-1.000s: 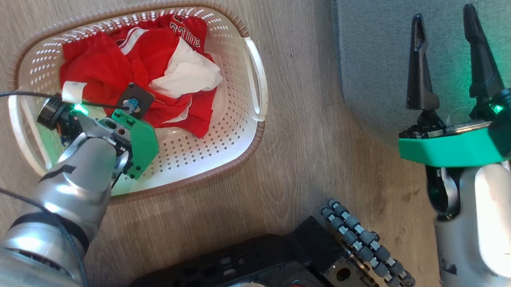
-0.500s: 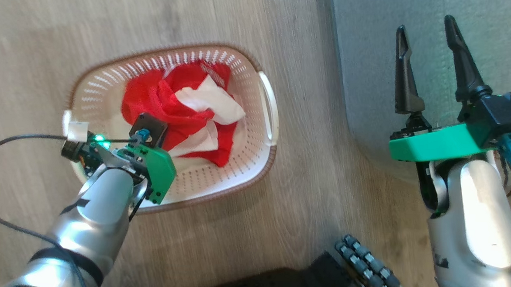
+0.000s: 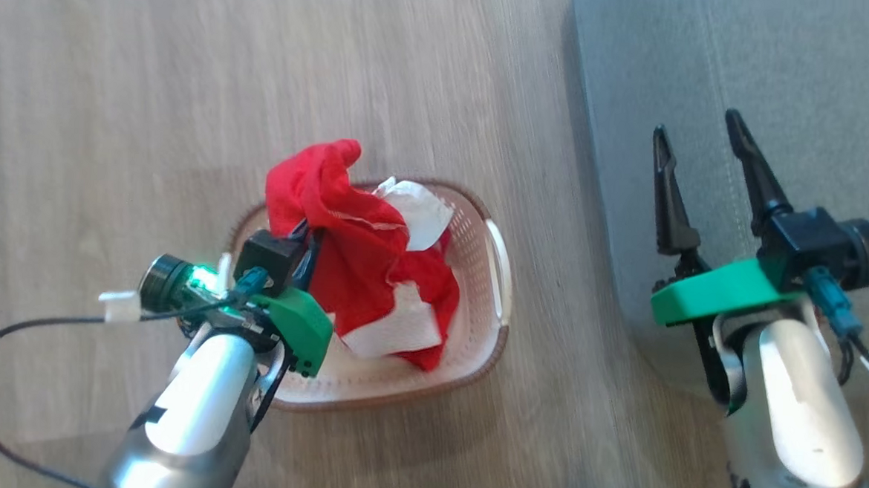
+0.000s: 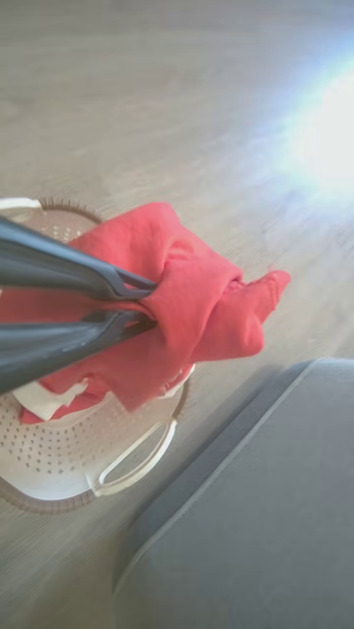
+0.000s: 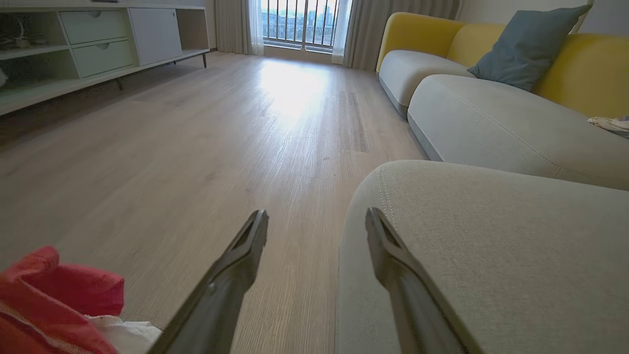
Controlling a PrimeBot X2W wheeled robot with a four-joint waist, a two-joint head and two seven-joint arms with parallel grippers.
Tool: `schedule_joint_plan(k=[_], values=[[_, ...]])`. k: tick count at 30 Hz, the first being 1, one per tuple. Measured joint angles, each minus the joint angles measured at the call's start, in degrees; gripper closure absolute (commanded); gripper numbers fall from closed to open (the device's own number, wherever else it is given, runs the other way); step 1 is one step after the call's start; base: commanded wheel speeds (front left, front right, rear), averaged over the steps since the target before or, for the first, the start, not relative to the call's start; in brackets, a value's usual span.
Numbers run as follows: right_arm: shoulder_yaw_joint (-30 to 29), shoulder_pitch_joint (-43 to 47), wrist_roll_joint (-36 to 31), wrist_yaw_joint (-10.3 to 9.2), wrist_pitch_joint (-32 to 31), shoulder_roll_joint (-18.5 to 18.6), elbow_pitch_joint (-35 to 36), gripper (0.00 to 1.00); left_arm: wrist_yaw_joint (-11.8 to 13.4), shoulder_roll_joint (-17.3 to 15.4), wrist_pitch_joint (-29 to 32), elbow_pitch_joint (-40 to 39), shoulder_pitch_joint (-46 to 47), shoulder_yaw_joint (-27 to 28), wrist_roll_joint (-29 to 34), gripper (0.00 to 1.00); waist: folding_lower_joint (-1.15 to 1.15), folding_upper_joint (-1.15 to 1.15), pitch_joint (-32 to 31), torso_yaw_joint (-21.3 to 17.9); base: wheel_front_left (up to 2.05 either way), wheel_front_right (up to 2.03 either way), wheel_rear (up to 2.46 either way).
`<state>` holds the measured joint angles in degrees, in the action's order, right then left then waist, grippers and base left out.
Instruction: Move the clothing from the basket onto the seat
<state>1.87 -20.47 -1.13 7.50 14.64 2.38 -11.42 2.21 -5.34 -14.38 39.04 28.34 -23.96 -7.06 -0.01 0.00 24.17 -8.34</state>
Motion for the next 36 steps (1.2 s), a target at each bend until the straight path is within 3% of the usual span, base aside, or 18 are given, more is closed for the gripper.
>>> schedule_joint_plan(k=[15, 24, 36], values=[[1.34, 5.04, -0.38, 0.0, 0.0, 0.03, -2.0, 0.0, -0.24, 1.71, -0.01, -22.06, -8.27, 12.91, -0.66, 1.0, 0.0, 0.0, -12.79, 4.07, 0.0, 0.0, 0.0], [2.41, 7.97, -0.05, 0.0, 0.0, 0.05, -2.4, 0.0, -2.04, 2.7, -0.04, -30.4, -9.69, 16.78, -1.87, 1.0, 0.0, 0.0, -15.95, 4.84, 0.0, 0.0, 0.0], [2.47, 11.14, 0.69, 0.0, 0.0, 0.05, -1.94, 0.0, -1.97, 3.02, -0.08, -42.8, -9.72, 18.51, -3.54, 1.0, 0.0, 0.0, -18.81, 4.85, 0.0, 0.0, 0.0]])
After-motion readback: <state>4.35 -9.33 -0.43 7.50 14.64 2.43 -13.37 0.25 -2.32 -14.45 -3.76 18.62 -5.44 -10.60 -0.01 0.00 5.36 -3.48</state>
